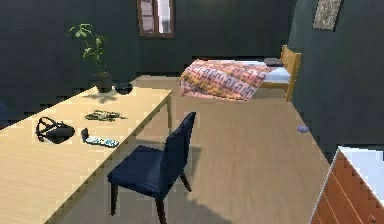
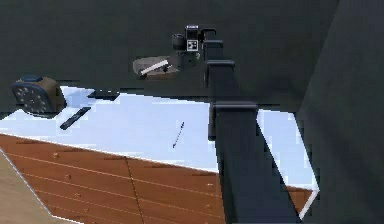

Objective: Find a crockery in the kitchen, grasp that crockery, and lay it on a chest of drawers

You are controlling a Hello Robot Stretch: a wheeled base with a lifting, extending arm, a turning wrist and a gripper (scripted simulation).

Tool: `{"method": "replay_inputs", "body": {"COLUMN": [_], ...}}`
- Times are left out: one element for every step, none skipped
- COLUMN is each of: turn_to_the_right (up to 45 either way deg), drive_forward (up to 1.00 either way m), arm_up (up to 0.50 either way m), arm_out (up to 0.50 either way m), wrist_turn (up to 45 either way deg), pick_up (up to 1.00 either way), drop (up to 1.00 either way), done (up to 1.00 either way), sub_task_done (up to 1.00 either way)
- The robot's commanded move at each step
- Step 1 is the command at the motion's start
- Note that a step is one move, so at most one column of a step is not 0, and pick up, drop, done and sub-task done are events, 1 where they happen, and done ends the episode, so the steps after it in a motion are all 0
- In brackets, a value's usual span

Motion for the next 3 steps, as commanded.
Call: {"method": "replay_inputs", "body": {"turn_to_the_right": [0.0,0.0,0.0], "drive_forward": [0.0,0.0,0.0], "arm_up": [-0.28,0.0,0.0], "arm_out": [0.0,0.0,-0.1], "wrist_turn": [0.0,0.0,0.0], "pick_up": [0.0,0.0,0.0], "drop": [0.0,1.0,0.0], "done": [0.0,0.0,0.0], "sub_task_done": [0.0,0.0,0.0]}}
